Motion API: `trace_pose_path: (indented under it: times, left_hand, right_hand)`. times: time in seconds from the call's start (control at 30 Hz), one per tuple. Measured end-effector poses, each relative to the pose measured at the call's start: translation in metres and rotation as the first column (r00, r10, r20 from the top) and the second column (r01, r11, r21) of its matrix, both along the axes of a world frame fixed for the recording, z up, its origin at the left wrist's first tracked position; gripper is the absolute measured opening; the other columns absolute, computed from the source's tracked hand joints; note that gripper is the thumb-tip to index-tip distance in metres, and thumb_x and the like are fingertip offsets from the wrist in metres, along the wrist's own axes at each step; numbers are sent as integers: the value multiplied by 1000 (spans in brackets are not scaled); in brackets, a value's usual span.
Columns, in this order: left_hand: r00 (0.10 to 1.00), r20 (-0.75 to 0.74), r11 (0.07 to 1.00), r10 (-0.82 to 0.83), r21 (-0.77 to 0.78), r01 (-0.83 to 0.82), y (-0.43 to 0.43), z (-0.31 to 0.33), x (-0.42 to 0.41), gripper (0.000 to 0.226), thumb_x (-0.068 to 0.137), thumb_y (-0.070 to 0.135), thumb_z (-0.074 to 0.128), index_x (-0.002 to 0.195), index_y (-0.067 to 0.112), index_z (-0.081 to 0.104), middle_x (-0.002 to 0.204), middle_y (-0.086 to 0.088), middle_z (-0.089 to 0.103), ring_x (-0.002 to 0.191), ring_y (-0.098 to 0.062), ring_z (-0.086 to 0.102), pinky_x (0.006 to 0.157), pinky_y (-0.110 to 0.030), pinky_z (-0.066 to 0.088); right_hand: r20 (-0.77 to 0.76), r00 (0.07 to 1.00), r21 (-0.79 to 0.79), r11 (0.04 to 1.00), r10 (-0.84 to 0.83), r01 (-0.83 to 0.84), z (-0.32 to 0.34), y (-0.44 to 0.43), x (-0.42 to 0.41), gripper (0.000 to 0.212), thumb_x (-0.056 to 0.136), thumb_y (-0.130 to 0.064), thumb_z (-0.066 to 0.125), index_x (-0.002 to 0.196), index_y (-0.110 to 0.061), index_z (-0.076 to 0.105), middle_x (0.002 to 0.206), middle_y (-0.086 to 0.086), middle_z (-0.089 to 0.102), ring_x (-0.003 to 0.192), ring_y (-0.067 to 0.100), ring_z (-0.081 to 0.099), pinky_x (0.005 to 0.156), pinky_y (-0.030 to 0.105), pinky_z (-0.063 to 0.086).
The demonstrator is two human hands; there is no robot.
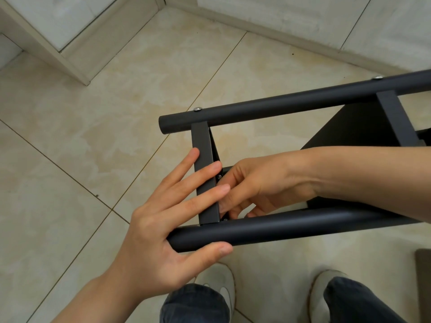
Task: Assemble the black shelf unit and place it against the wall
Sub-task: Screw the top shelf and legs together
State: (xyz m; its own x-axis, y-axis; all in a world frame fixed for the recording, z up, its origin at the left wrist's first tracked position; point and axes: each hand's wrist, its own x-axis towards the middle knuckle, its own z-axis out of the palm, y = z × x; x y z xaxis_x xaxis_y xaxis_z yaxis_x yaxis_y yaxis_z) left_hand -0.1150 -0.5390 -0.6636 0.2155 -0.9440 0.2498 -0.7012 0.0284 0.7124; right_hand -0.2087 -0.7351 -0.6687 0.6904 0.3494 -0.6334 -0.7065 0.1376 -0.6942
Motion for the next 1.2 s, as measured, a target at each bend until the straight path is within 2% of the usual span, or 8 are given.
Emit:
trace_pose_path:
  times: [0.17, 0.3, 0.47, 0.6, 0.7, 0.8, 1.07, 1.2]
  left_hand:
    - [1000, -2, 1000, -4, -6, 4, 0, -1, 0, 54, 92, 52, 63, 130, 13, 58, 146, -7, 52, 150, -30, 32, 119, -37, 32]
    - [1000, -7, 1000, -4, -10, 4, 0, -1, 0, 54, 92, 52, 62, 130, 14, 58, 147, -6, 51, 150, -30, 32, 119, -36, 32]
    - [1000, -8, 1000, -5, -4, 5, 0, 0, 0, 54, 92, 52, 63, 129, 12, 59, 146, -7, 52, 150, -30, 32, 119, -37, 33]
    - [1000, -8, 1000, -6, -3, 6, -1, 0, 0, 55, 91, 51, 63, 129, 12, 59, 146, -8, 52, 150, -30, 32, 119, -37, 32]
    - [1000, -9, 1000, -7, -5, 7, -1, 0, 0, 54, 91, 50, 64, 129, 12, 59, 146, -8, 52, 150, -30, 32, 120, -37, 32]
    - [1000, -8, 1000, -7, -8, 7, -1, 0, 0, 54, 87, 46, 68, 130, 14, 58, 146, -7, 51, 150, -29, 32, 120, -36, 31]
    - [1000, -7, 1000, -3, -9, 3, -2, 0, -3, 55, 84, 43, 70, 128, 11, 59, 145, -9, 52, 150, -30, 32, 120, -36, 32]
    - [1000, -1, 1000, -6, -7, 6, -3, 0, -2, 56, 83, 42, 70, 128, 11, 60, 145, -9, 52, 150, -30, 32, 120, -36, 32]
  right_hand:
    - [16, 1000, -39, 999, -10, 11, -1, 1, 1, 11, 92, -17, 67, 98, -11, 75, 90, 2, 71, 78, 10, 62, 76, 27, 50]
    - [29, 1000, -44, 999, -10, 11, -1, 0, 1, 15, 93, -16, 66, 103, -8, 74, 91, 2, 72, 79, 11, 62, 77, 28, 50]
    - [29, 1000, -22, 1000, -4, 4, 1, -1, 1, 9, 92, -13, 66, 96, -12, 74, 91, 1, 72, 80, 11, 61, 76, 27, 49]
    - [32, 999, -14, 1000, -1, 1, 1, -3, 1, 11, 91, -10, 66, 98, -8, 74, 95, 6, 68, 80, 12, 59, 75, 27, 48]
    - [21, 1000, 4, 1000, -9, 9, 2, -3, 1, 10, 91, -9, 65, 89, -12, 75, 86, 2, 68, 72, 9, 57, 73, 26, 47]
    - [-7, 1000, 30, 1000, -6, 7, 0, -3, 1, 10, 93, -11, 64, 94, -12, 74, 76, -5, 68, 65, 6, 52, 72, 25, 45]
    - [-85, 989, 125, 986, 124, -113, -3, -9, 11, 19, 91, -11, 63, 80, -18, 76, 86, -3, 69, 67, 6, 47, 63, 17, 47]
    - [-120, 981, 197, 972, 154, -129, -6, -10, 15, 7, 81, -15, 67, 84, -15, 73, 93, 1, 67, 65, 5, 48, 65, 17, 48]
